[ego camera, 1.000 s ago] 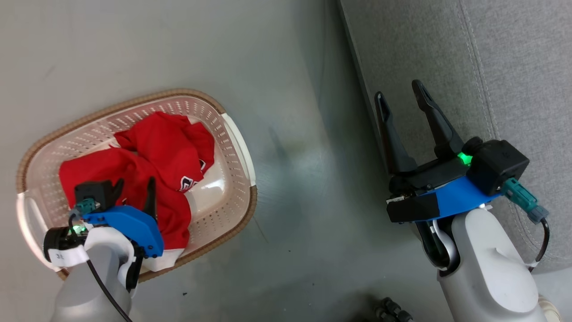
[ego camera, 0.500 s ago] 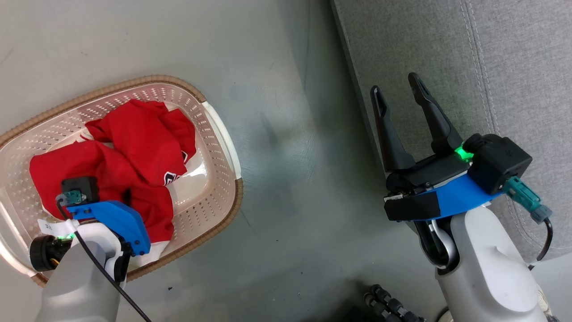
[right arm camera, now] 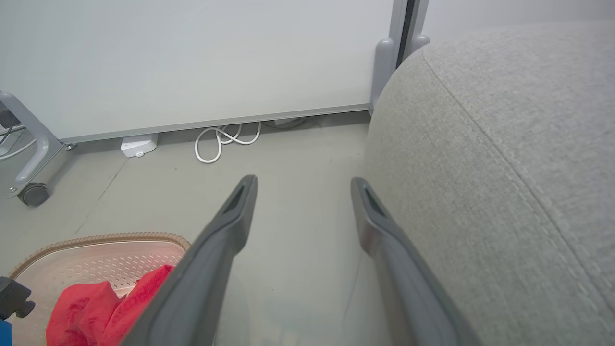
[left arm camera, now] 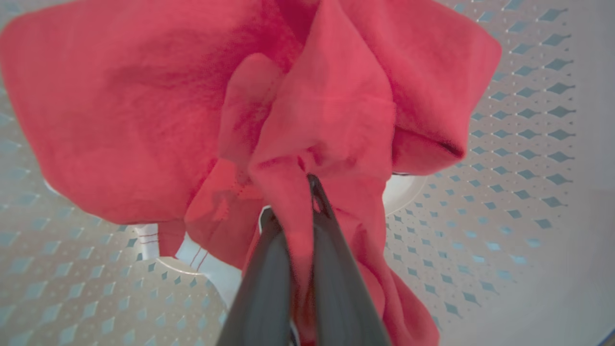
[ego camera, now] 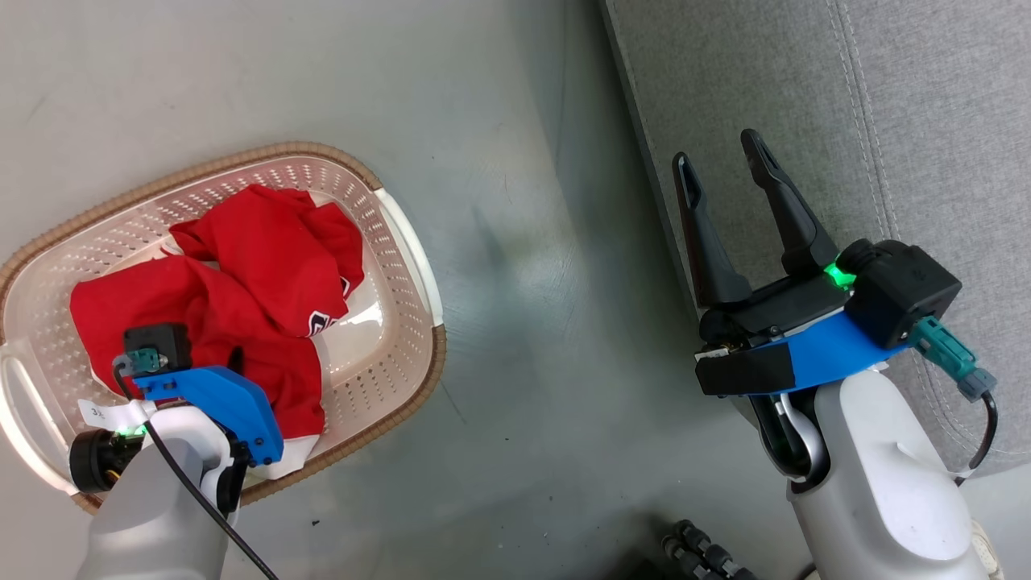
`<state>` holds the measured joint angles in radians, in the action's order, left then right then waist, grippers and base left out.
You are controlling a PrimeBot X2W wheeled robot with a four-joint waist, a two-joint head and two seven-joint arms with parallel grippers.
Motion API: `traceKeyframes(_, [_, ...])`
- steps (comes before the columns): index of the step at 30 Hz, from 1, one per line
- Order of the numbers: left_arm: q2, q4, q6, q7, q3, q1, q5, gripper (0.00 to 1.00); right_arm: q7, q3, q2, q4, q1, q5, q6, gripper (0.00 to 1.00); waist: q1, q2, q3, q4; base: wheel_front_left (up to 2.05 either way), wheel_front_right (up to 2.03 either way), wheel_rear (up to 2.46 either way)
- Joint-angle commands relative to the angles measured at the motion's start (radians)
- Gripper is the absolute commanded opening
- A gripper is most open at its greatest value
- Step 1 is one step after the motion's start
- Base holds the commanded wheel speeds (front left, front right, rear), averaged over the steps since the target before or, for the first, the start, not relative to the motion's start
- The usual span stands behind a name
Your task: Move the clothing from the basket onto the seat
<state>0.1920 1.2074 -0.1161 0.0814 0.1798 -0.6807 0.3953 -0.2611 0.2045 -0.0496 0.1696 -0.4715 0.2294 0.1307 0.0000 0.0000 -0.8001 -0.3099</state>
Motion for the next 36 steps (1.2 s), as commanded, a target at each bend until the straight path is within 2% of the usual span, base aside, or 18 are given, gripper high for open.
traceKeyframes(1, [0.002,0.006,-0.007,0.006,0.006,-0.014,0.005,0.00,-0.006,-0.003,-0.002,0.002,-0.017,-0.005,0.000,1.00,0.0000,0.0000,0.007,0.002,0.00,0.00,0.00])
traceKeyframes(7, [-0.005,0.017,-0.010,0.032,0.027,-0.006,0.000,0.00,-0.006,-0.008,-0.002,0.021,-0.008,-0.008,0.000,1.00,0.0000,0.0000,0.056,0.018,0.00,0.00,0.00])
traceKeyframes(13, [-0.026,0.024,-0.014,0.079,0.068,0.014,-0.014,0.00,-0.005,-0.025,-0.002,0.053,0.025,-0.026,0.000,1.00,0.0000,0.0000,0.179,0.058,0.00,0.00,0.00])
traceKeyframes(18, [-0.055,0.017,-0.016,0.119,0.106,0.045,-0.016,0.00,-0.005,-0.047,-0.002,0.098,0.064,-0.045,0.000,1.00,0.0000,0.0000,0.330,0.104,0.00,0.00,0.00])
traceKeyframes(29, [-0.109,-0.121,-0.015,0.145,0.284,0.109,0.037,0.00,0.012,-0.082,-0.002,0.176,0.171,-0.067,0.000,1.00,0.0000,0.0000,0.611,0.198,0.00,0.00,0.00])
traceKeyframes(36, [-0.120,-0.231,-0.015,0.146,0.386,0.082,0.093,0.00,0.039,-0.085,-0.002,0.180,0.226,-0.067,0.000,1.00,0.0000,0.0000,0.703,0.235,0.00,0.00,0.00])
